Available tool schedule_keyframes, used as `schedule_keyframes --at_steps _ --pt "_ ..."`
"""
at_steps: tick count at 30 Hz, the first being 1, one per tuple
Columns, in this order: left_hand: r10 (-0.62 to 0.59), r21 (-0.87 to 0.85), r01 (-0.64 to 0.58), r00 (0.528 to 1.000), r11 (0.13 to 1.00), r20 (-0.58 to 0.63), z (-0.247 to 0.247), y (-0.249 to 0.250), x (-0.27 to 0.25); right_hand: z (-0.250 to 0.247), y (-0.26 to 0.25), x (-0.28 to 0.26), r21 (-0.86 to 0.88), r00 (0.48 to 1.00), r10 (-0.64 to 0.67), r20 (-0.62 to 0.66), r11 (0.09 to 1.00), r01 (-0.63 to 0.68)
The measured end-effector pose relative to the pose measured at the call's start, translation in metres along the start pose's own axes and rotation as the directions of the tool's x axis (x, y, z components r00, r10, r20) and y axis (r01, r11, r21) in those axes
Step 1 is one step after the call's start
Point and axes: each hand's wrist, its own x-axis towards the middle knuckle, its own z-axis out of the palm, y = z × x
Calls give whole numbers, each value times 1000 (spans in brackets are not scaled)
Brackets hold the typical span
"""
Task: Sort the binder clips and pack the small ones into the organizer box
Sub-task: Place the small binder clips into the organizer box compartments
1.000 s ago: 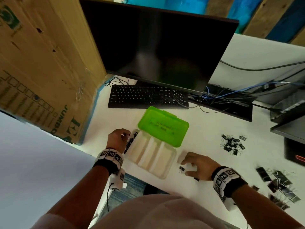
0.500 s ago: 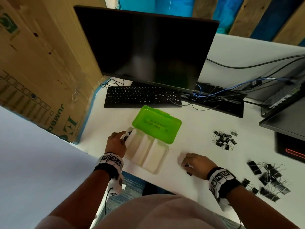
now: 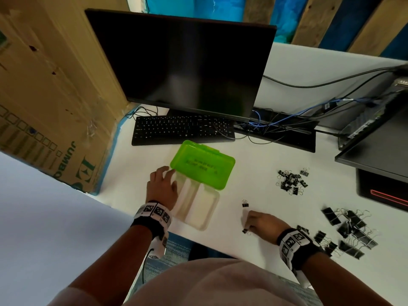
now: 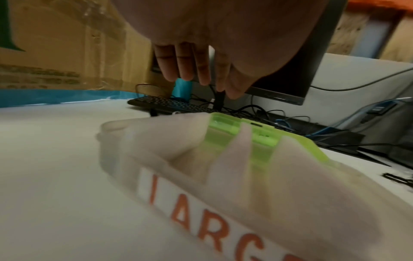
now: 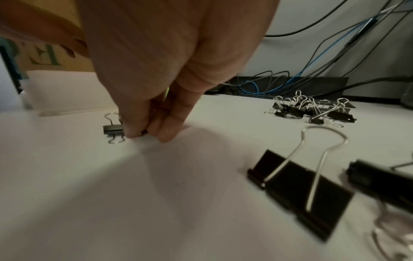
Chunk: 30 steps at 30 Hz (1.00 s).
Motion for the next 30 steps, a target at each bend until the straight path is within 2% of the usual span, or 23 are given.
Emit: schedule_keyframes --at_steps 2,4,5,6,9,12,14,15,18,21,24,26,30 --pt "82 -82 -81 997 993 1 1 20 -2 -5 3 3 55 996 58 -68 997 -55" --pt "196 -222 -167 974 961 116 8 49 -10 -11 7 6 120 982 127 -140 987 -111" --pt "296 -296 -231 935 927 196 14 65 -18 -14 9 9 140 970 163 -180 980 -139" --pt "401 -360 -294 874 886 274 20 82 -26 -16 11 12 154 959 192 -209 975 -162" --pt "601 -386 -463 658 798 454 46 123 -49 -27 8 21 131 970 205 -131 973 -189" --pt "632 -292 -593 515 750 579 71 144 -59 -33 1 25 -12 994 114 -7 993 -114" --pt "582 -205 -632 473 747 662 80 148 -59 -30 5 23 -46 993 102 59 994 -99" --pt "536 -156 -628 477 762 697 82 147 -59 -26 10 20 -47 992 106 72 994 -103" --pt "441 -87 -559 539 825 717 86 141 -54 -16 24 9 -19 992 112 64 994 -111" --pt "400 -125 -457 576 881 713 93 134 -47 -8 29 1 -54 995 91 42 995 -89" --pt "348 -124 -375 622 919 701 92 133 -44 -1 24 -5 -38 997 67 -37 997 -69" --pt "333 -115 -357 639 927 693 92 133 -44 1 19 -7 -20 996 59 -74 998 -60" --pt "358 -199 -304 677 932 643 89 130 -41 8 14 -1 -142 998 -20 -65 990 10"
